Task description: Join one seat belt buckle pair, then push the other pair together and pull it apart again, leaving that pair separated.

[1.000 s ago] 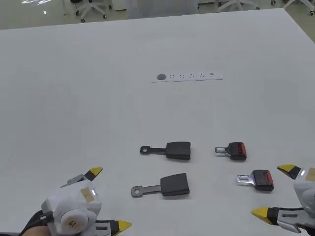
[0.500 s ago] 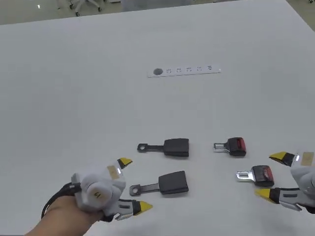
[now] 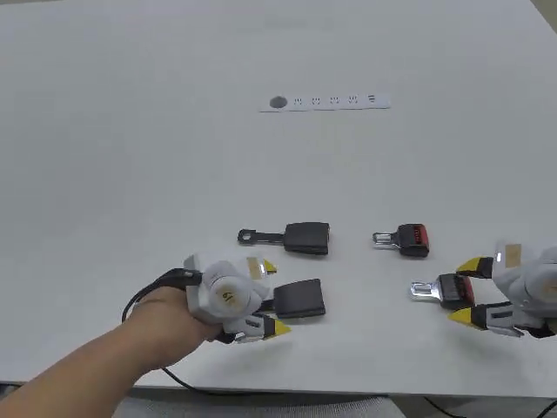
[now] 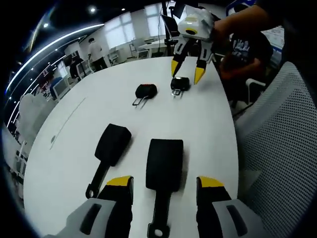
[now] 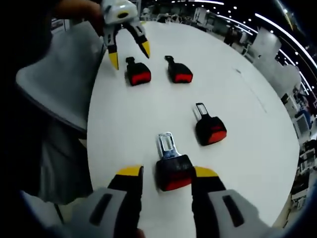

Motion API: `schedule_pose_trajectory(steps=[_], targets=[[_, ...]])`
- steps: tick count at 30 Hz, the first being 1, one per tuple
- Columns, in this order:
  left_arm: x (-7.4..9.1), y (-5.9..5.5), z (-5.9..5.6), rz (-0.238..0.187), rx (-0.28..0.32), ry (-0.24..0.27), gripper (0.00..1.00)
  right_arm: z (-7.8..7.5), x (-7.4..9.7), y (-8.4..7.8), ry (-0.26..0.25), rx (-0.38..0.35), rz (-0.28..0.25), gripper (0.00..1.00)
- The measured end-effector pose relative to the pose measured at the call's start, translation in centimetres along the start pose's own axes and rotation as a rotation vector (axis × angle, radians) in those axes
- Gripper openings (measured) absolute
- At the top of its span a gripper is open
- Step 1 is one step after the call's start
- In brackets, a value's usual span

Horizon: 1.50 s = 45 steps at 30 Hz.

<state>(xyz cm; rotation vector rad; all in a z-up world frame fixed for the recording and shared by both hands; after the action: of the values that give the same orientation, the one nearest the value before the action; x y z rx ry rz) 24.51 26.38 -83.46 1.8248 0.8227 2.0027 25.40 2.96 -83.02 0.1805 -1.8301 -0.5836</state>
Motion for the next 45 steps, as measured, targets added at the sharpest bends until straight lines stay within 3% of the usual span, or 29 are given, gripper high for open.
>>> schedule_pose_trajectory(steps=[2,3,7,14,15,19,29,35,38,45], targets=[[-0.3,0.0,0.0,0.016,-0.028,-0.011,0.43,-0.6,-0.1,0.0,0.014,0.007,0.008,0.40],[-0.5,-0.1,0.1,0.026,-0.040,-0.013,0.41,-0.9,-0.3,-0.5,0.022,0.032,0.035,0.40],[-0.9,-0.2,0.2,0.044,-0.070,-0.030,0.38,-2.1,-0.9,-1.2,0.024,0.042,0.045,0.38],[-1.4,-0.3,0.4,0.075,-0.124,-0.050,0.33,-1.8,-1.7,-1.7,0.057,0.092,0.086,0.34],[-1.5,-0.1,0.3,0.075,-0.168,-0.053,0.33,-1.8,-1.8,-1.7,0.060,0.095,0.089,0.33],[-1.5,-0.3,0.3,0.092,-0.216,-0.074,0.32,-1.9,-2.0,-1.9,0.082,0.089,0.116,0.32],[-1.6,-0.3,0.2,0.084,-0.196,-0.088,0.31,-1.7,-2.2,-2.0,0.113,0.068,0.132,0.32],[-1.7,-0.3,0.2,0.102,-0.196,-0.088,0.31,-1.0,-2.5,-1.1,0.110,0.062,0.128,0.32],[-1.7,-0.3,0.2,0.104,-0.193,-0.090,0.31,0.4,-3.1,0.6,0.118,0.077,0.107,0.32],[-1.7,-0.2,0.2,0.106,-0.194,-0.091,0.31,2.0,-4.5,3.9,0.136,0.100,0.068,0.32]])
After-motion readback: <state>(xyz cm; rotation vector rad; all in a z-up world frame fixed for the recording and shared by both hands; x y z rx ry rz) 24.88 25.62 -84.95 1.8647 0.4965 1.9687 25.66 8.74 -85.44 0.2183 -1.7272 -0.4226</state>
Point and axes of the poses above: the centre of the closed fingertips' face, and the gripper's own axes: x roughly backward along the fingers, z roughly to its left, y roughly out of its top, the point moved 1 cm from there along x, roughly backward along the fingers, and after that the axes turned 6 degrees about -y, right-handed, at the moved point
